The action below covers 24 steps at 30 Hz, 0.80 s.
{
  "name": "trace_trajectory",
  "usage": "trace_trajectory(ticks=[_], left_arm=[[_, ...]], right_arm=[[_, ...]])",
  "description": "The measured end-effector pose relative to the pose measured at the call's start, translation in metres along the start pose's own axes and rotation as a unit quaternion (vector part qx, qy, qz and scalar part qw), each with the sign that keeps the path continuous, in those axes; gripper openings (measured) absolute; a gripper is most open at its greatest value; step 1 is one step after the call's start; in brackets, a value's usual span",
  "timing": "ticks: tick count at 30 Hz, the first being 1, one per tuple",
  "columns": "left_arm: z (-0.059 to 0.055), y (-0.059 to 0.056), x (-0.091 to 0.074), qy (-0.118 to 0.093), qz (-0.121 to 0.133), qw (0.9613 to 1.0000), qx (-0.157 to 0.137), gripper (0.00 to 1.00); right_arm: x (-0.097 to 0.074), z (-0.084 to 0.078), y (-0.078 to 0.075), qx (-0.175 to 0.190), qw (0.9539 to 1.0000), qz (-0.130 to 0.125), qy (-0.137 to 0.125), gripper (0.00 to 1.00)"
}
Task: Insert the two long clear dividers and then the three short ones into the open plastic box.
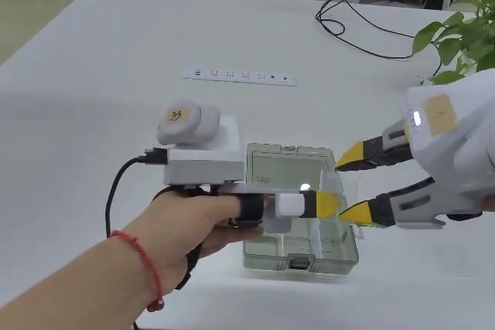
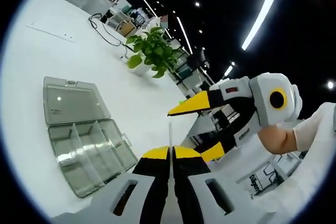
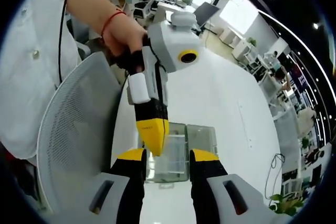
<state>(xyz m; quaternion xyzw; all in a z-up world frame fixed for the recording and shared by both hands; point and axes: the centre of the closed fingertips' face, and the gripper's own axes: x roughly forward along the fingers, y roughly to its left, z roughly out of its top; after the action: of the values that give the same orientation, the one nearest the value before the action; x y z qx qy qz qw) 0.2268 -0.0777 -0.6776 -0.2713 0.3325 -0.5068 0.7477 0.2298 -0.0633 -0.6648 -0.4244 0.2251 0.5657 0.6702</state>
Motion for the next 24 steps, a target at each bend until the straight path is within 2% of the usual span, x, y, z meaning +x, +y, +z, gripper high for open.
trace_trajectory(ticks=[2,4,6,7,8,10,11,12,13,15,17,21,22,23,24], left_arm=[[0.000,0.000,-0.002,0.001,0.000,0.9997,0.026,0.00],[0.000,-0.001,-0.003,0.004,-0.004,0.9981,0.062,0.00],[-0.004,0.000,-0.005,0.016,-0.003,0.9935,0.113,0.00],[-0.005,-0.002,-0.005,0.019,-0.007,0.9908,0.134,0.00],[-0.008,-0.005,-0.006,0.023,-0.015,0.9861,0.164,0.00],[-0.011,-0.007,-0.007,0.032,-0.020,0.9792,0.199,0.00],[-0.015,-0.010,-0.008,0.037,-0.027,0.9740,0.222,0.00],[-0.016,-0.012,-0.009,0.040,-0.031,0.9713,0.232,0.00],[-0.019,-0.014,-0.009,0.042,-0.038,0.9661,0.252,0.00],[-0.021,-0.020,-0.011,0.043,-0.049,0.9586,0.277,0.00],[-0.022,-0.025,-0.012,0.043,-0.058,0.9530,0.294,0.00],[-0.022,-0.033,-0.014,0.037,-0.072,0.9441,0.319,0.00],[-0.022,-0.033,-0.014,0.040,-0.073,0.9460,0.313,0.00],[-0.023,-0.035,-0.015,0.039,-0.077,0.9441,0.318,0.00],[-0.023,-0.038,-0.015,0.037,-0.083,0.9407,0.327,0.00]], right_arm=[[-0.001,-0.002,-0.004,0.022,0.9996,0.013,-0.015,0.33],[-0.004,-0.003,-0.005,0.034,0.9989,0.026,-0.019,0.33],[-0.007,-0.002,-0.004,0.045,0.9977,0.043,-0.028,0.31],[-0.008,-0.001,-0.003,0.052,0.9967,0.054,-0.033,0.29],[-0.011,0.003,0.002,0.064,0.9941,0.076,-0.044,0.27],[-0.014,0.007,0.002,0.079,0.9911,0.091,-0.056,0.26],[-0.016,0.010,0.005,0.086,0.9881,0.110,-0.065,0.25],[-0.017,0.012,0.007,0.090,0.9858,0.124,-0.069,0.23],[-0.019,0.013,0.009,0.096,0.9833,0.138,-0.071,0.21],[-0.020,0.013,0.016,0.094,0.9791,0.166,-0.071,0.19],[-0.020,0.013,0.022,0.094,0.9757,0.186,-0.069,0.17],[-0.021,0.015,0.034,0.092,0.9694,0.217,-0.068,0.13],[-0.021,0.016,0.036,0.091,0.9681,0.223,-0.068,0.12],[-0.021,0.016,0.037,0.091,0.9674,0.226,-0.068,0.11],[-0.022,0.017,0.040,0.089,0.9660,0.232,-0.070,0.10]])
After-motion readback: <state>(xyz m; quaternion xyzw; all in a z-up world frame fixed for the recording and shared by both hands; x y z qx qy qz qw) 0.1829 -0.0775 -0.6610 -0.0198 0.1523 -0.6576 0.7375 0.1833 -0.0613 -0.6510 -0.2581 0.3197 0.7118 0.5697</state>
